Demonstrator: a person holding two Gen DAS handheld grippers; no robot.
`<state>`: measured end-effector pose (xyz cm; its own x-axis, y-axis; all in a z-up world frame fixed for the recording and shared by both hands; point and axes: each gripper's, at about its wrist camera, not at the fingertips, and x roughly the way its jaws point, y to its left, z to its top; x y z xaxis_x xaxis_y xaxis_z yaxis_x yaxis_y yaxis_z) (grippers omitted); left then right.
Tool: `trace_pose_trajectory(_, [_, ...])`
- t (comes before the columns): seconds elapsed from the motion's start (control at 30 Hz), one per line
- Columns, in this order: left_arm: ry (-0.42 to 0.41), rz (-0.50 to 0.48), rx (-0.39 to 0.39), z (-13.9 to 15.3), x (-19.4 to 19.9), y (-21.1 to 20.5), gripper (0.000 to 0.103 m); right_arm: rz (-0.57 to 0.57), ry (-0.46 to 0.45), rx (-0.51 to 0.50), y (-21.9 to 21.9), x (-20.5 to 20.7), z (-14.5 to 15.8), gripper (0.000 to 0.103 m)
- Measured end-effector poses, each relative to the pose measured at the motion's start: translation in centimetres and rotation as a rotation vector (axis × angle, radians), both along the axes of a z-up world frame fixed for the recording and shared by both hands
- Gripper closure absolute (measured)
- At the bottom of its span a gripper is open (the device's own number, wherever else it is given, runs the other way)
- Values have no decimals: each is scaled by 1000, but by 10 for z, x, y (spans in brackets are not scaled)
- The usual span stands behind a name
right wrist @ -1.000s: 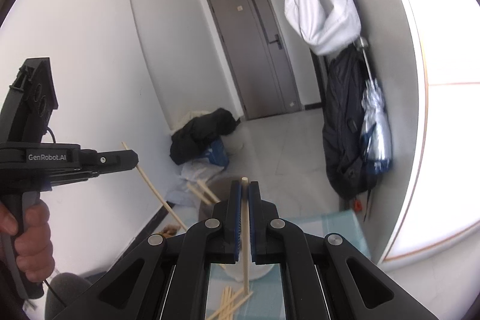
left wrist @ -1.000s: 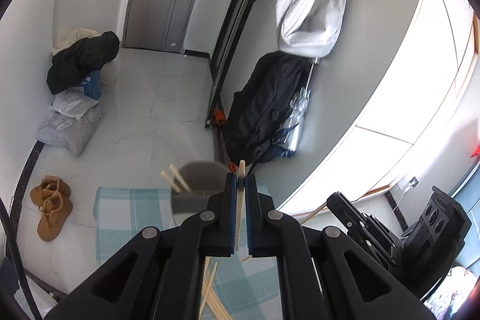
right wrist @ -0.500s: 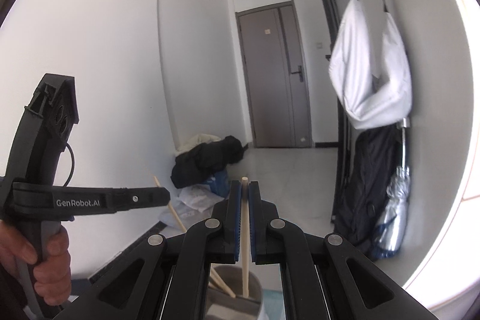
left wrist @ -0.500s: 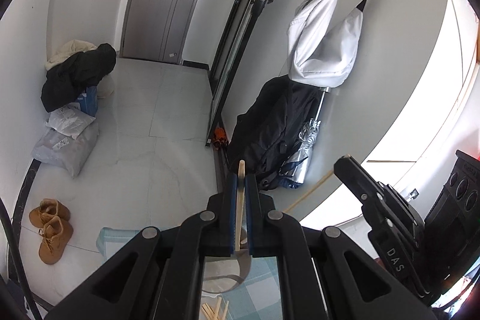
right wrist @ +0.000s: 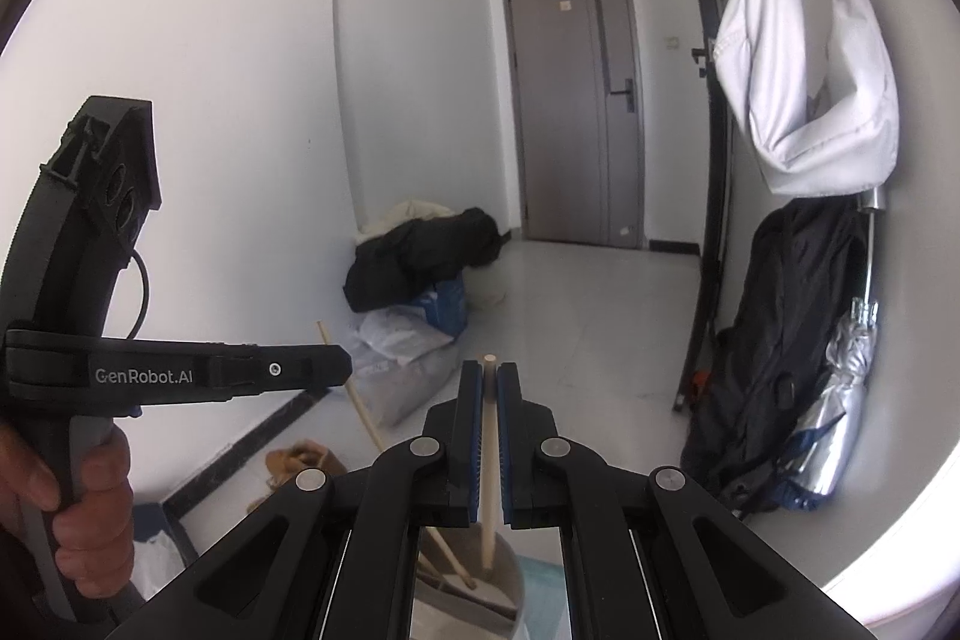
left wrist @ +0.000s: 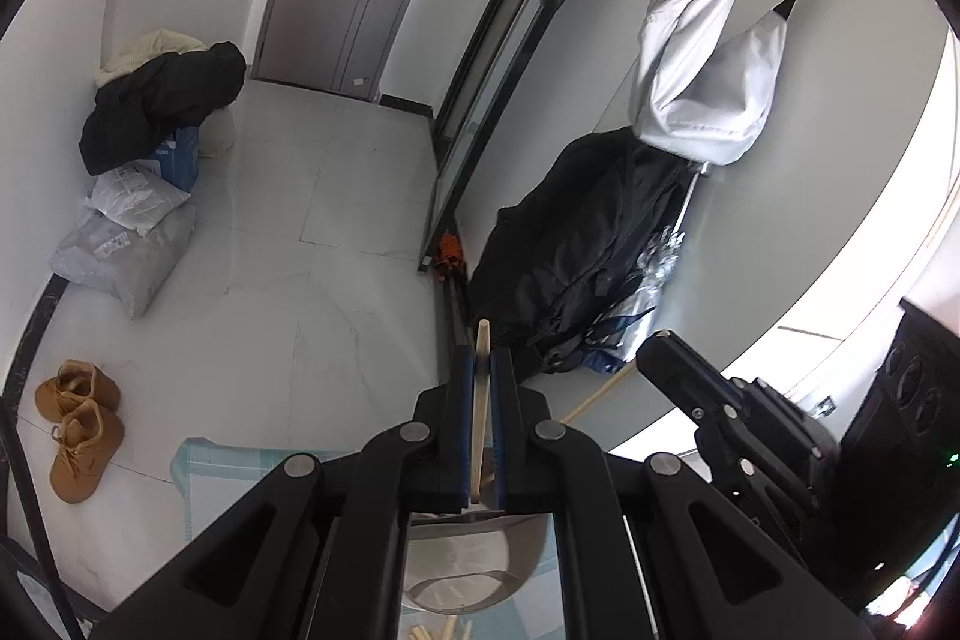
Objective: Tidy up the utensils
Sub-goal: 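Lower both chopsticks into the caddy and open both grippers to release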
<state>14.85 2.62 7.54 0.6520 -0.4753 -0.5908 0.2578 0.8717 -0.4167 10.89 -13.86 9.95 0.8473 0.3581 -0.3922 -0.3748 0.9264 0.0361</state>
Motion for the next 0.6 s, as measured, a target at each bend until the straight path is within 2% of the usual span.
trace_pose_trajectory(0.13, [31, -13, 5, -10, 4, 1, 102, 16, 30, -43, 8, 3, -10, 99])
trace_pose_trajectory(0.27, [91, -28, 45, -17, 11, -1, 99, 34, 69, -32, 11, 6, -19, 96])
trace_pose_trajectory(0.4, [88, 19, 65, -16, 4, 7, 70, 28, 88, 4, 7, 5, -23, 90])
trace_pose_trajectory(0.57, [73, 75, 89, -10, -11, 15, 63, -41, 122, 65, -8, -2, -28, 81])
trace_pose_trajectory(0.6, [72, 83, 101, -12, -12, 16, 59, -55, 127, 74, -11, -4, -28, 79])
